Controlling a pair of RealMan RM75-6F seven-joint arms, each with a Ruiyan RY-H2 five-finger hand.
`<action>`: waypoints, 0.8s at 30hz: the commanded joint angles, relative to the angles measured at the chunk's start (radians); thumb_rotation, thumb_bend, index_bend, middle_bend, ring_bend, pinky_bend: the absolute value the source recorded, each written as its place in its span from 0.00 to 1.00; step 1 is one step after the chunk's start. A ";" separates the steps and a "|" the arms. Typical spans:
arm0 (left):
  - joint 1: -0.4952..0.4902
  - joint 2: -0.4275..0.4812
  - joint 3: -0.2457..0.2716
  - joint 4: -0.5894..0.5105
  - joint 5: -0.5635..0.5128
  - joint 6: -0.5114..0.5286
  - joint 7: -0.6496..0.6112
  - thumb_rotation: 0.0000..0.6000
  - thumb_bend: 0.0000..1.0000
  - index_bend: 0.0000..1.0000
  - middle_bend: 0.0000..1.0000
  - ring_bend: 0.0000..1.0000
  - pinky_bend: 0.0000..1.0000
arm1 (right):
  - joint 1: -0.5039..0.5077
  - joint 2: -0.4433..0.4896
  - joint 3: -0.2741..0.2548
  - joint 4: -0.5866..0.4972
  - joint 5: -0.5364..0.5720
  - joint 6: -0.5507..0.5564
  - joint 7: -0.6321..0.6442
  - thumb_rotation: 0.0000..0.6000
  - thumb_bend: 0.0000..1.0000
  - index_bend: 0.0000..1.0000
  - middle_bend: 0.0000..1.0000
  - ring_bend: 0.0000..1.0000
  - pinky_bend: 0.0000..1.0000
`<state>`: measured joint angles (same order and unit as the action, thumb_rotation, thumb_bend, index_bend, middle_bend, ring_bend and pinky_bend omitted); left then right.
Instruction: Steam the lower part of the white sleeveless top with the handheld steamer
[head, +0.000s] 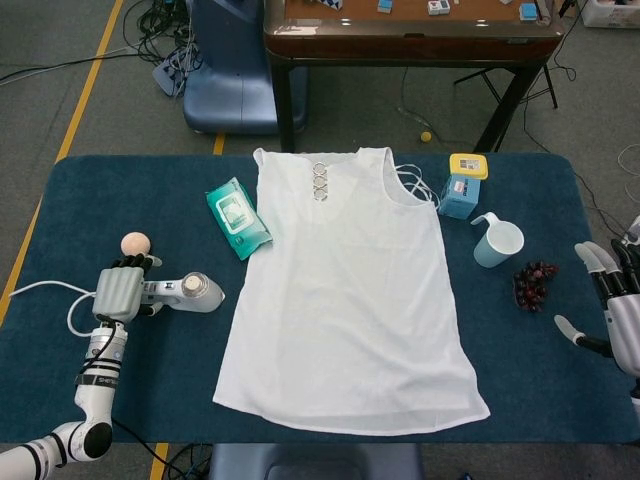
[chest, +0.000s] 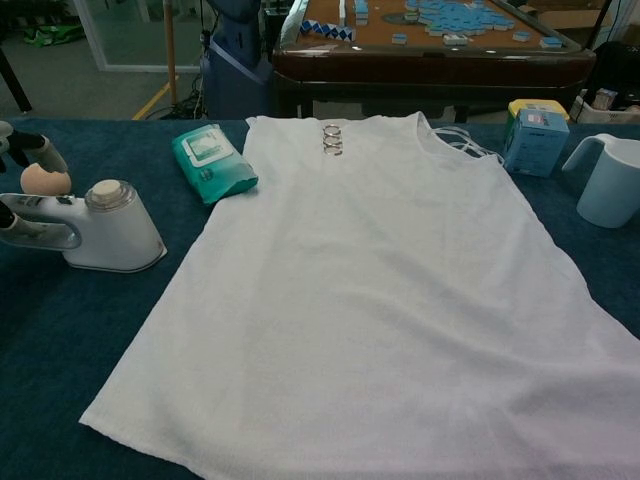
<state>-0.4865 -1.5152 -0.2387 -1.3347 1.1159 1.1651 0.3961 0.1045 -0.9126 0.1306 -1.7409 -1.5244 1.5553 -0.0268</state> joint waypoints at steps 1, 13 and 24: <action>-0.013 -0.027 0.004 0.037 0.000 0.000 0.005 1.00 0.05 0.31 0.30 0.26 0.26 | -0.001 0.000 -0.002 0.002 -0.001 -0.001 0.003 1.00 0.19 0.00 0.14 0.02 0.00; -0.044 -0.100 0.003 0.168 -0.001 -0.022 -0.039 1.00 0.12 0.38 0.42 0.36 0.26 | -0.005 -0.002 -0.007 0.010 0.007 -0.009 0.010 1.00 0.19 0.00 0.14 0.02 0.00; -0.056 -0.136 0.005 0.230 0.006 -0.030 -0.064 1.00 0.22 0.39 0.45 0.37 0.26 | -0.007 -0.003 -0.009 0.011 0.013 -0.017 0.013 1.00 0.19 0.00 0.14 0.02 0.00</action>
<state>-0.5416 -1.6497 -0.2337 -1.1065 1.1220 1.1360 0.3331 0.0980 -0.9158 0.1214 -1.7299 -1.5115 1.5379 -0.0136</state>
